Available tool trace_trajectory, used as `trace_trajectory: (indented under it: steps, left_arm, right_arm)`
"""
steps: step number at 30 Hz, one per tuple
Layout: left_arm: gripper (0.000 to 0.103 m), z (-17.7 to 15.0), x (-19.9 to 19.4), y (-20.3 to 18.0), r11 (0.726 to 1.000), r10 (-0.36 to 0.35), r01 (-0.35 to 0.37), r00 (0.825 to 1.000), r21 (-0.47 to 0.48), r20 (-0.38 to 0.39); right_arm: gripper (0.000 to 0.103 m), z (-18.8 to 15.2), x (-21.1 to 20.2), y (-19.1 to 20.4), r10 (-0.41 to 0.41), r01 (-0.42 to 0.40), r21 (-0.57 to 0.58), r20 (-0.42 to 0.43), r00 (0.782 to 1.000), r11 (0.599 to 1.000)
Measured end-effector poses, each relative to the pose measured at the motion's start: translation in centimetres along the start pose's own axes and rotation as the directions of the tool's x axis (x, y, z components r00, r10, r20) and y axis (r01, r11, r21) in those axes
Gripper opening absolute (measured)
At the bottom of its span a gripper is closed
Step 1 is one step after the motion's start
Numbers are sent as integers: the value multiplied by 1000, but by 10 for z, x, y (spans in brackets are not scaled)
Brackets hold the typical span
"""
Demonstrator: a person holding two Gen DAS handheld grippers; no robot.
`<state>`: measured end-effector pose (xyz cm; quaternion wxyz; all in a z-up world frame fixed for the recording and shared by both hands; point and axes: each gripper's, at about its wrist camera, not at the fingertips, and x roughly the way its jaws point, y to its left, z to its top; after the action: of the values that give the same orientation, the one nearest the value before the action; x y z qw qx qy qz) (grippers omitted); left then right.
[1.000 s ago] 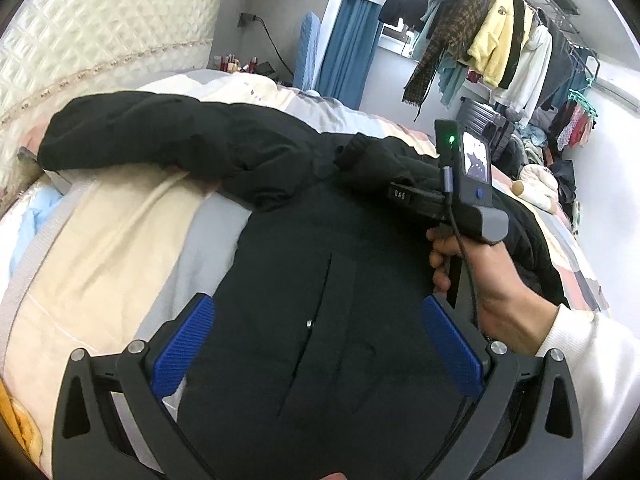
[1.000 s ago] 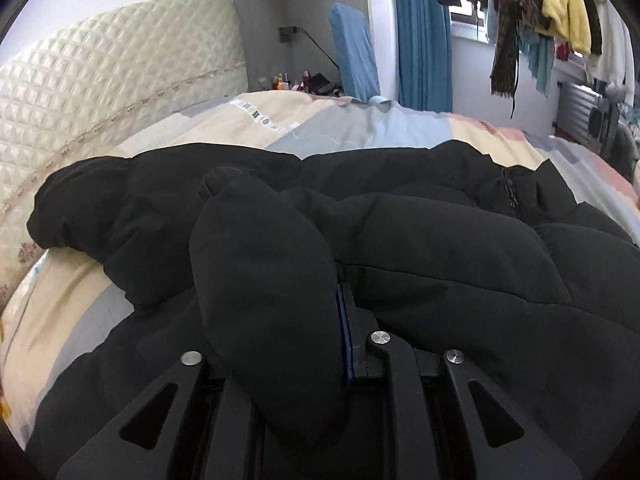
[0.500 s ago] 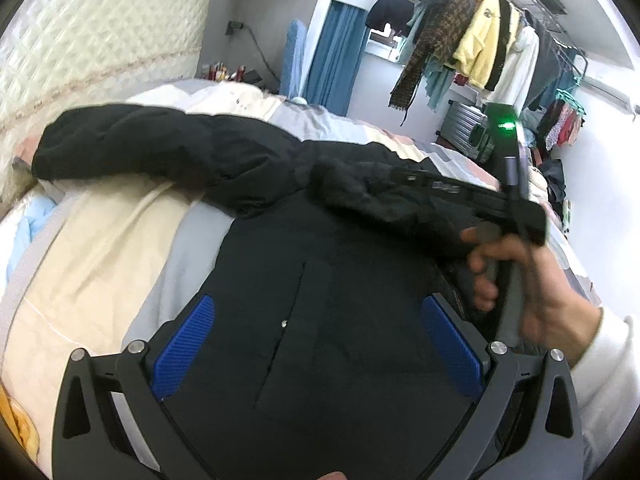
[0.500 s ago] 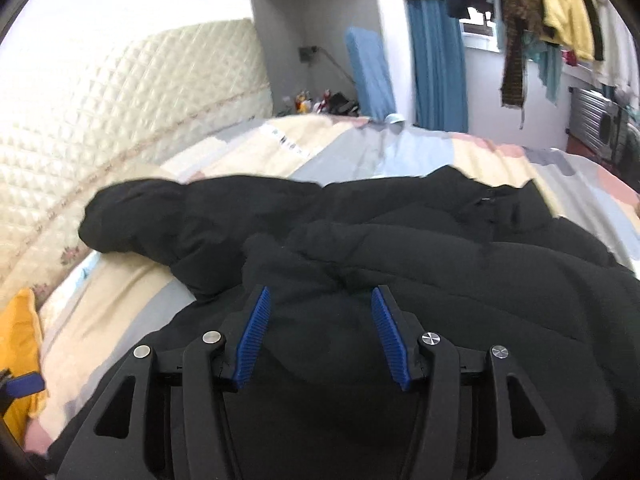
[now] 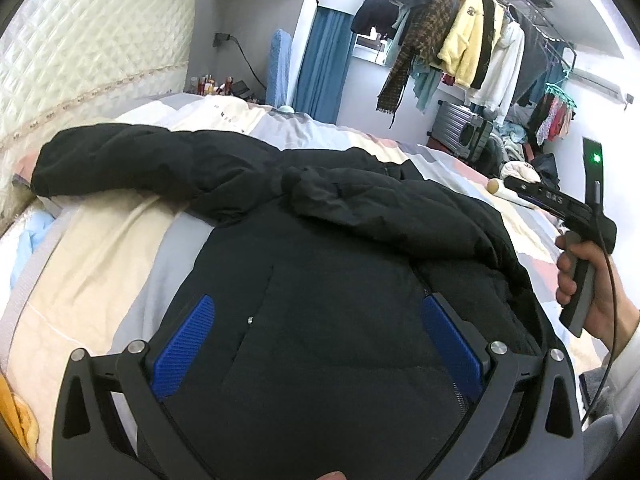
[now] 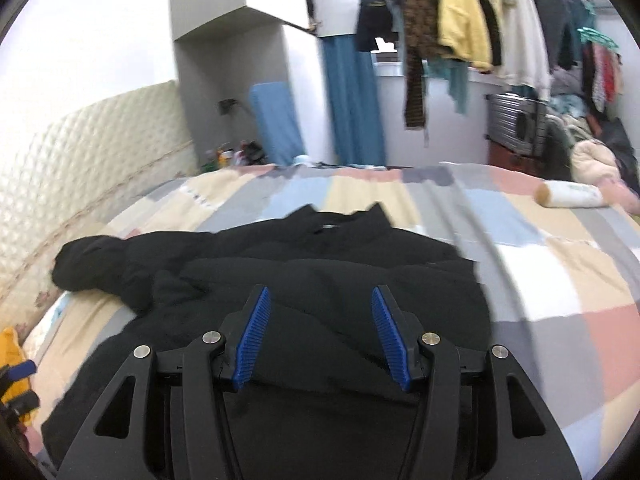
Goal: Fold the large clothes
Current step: 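Lay the sleeve on the jacket body, open the right gripper and withdraw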
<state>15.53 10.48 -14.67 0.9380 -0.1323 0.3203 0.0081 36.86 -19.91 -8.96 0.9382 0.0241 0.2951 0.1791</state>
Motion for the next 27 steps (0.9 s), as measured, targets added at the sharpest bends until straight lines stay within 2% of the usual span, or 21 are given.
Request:
trace_trajectory:
  steps: [5, 8, 15, 21, 23, 27]
  left_arm:
    - [103, -2, -2, -8, 1000, 28, -28, 1000, 5, 14]
    - [103, -5, 1, -9, 999, 48, -48, 999, 4, 14]
    - [103, -9, 18, -15, 999, 46, -46, 999, 10, -22]
    - [103, -13, 26, -19, 998, 50, -49, 998, 25, -31]
    - [103, -13, 29, -20, 998, 49, -48, 998, 26, -35]
    - [103, -13, 31, -20, 999, 42, -41, 998, 22, -42]
  right_arm:
    - [51, -22, 8, -30, -41, 42, 25, -24, 999, 999]
    - [51, -42, 23, -46, -70, 72, 19, -69, 995, 997]
    - [51, -69, 46, -70, -142, 145, 3, -187, 972, 989]
    - [50, -80, 57, -78, -154, 144, -68, -174, 973, 987]
    - [46, -80, 59, -82, -146, 139, -58, -163, 976, 989]
    - [24, -75, 57, -79, -135, 128, -70, -121, 983, 989]
